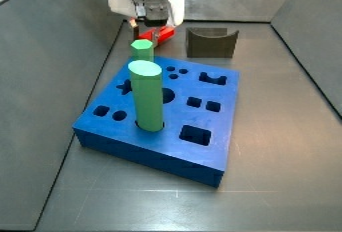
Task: Pick up the square-circle object. Move up. Place the square-circle object on the fixture. Regrasp the square-circle object. Rotate the square-circle object. Move to above the board. Insert the square-circle object.
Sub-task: Move up, then place the square-circle object on the fixture.
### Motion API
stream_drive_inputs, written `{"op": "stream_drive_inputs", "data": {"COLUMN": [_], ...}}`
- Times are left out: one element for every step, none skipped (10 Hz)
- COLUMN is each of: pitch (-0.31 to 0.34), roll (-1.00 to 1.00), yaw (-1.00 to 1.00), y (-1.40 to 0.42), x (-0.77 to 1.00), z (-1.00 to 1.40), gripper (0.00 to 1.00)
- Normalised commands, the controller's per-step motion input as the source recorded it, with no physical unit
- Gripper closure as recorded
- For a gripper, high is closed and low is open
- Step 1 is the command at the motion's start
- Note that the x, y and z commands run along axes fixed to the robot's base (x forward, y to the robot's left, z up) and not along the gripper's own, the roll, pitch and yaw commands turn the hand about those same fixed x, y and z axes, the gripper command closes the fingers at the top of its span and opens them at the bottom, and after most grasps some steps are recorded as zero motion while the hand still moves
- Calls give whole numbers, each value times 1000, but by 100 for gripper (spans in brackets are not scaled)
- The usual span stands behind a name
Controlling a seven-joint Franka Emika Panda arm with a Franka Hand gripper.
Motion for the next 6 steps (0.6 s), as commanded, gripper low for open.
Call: {"op": "stream_drive_inputs", "data": {"pitch": [2, 11, 24, 28, 29, 0], "roll": [-29, -51, -83, -99, -123, 0], "yaw": [27, 33, 33, 32, 19, 0], "y": [-68, -38, -23, -21, -8, 0], "x": [12, -2, -9, -13, -20, 0], "z": [757, 648, 491, 413, 263, 1000], "gripper": [100, 100, 100, 100, 100, 100]}}
